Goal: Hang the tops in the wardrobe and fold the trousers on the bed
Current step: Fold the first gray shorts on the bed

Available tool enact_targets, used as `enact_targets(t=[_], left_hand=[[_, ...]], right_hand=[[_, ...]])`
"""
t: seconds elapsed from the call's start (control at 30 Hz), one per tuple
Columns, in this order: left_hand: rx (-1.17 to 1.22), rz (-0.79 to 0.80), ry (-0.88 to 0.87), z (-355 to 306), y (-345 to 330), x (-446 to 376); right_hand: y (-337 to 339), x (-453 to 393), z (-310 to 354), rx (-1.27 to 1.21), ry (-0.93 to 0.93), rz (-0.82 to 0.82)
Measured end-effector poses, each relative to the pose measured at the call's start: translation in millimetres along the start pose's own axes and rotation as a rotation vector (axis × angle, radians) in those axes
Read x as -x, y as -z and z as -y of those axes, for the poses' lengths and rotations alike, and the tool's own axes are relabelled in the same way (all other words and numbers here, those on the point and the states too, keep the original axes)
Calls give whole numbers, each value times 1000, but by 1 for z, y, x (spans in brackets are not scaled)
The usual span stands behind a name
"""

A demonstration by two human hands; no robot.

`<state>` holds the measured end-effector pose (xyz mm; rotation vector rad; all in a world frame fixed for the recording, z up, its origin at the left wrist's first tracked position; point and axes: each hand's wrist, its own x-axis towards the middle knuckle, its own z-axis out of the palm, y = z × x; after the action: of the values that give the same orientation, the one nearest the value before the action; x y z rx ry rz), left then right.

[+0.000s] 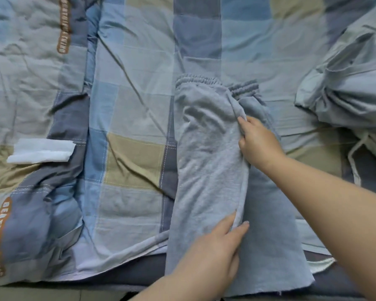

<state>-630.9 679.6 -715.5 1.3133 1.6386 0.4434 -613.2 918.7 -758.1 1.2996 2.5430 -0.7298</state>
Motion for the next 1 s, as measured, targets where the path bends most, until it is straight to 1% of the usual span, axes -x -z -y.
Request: enact_targets(t=[0.17,0.3,0.43,0.5,0.6,0.7,0.77,0.87,0.93,1.0], left_hand=[[43,31,7,-47,-39,-34],[31,72,32,-70,-62,-53],[42,115,54,-84,-90,-65],[45,135,64,-83,-103,-72],[140,137,103,-75,-117,-87],[334,32,207,-65,-125,-104],[417,-85,324,-53,-124,-111],[400,-259,468,-30,-119,-104],[404,-404,520,-15,-109,-88],[356,-566,569,2,-93,-67]], right_hand=[[12,9,-61,-12,-63,6],[20,17,-97,-38,-102,11],[20,29,-132,-90,-107,51],[16,37,-143,-195,-111,93],[4,54,-156,-465,-237,128],[-16,80,-169,-583,-336,113],[-31,103,-176,-649,-397,175],[-53,149,-190,-647,-472,267],[-65,181,-195,-636,-499,340],[-71,208,-193,-613,-519,430]])
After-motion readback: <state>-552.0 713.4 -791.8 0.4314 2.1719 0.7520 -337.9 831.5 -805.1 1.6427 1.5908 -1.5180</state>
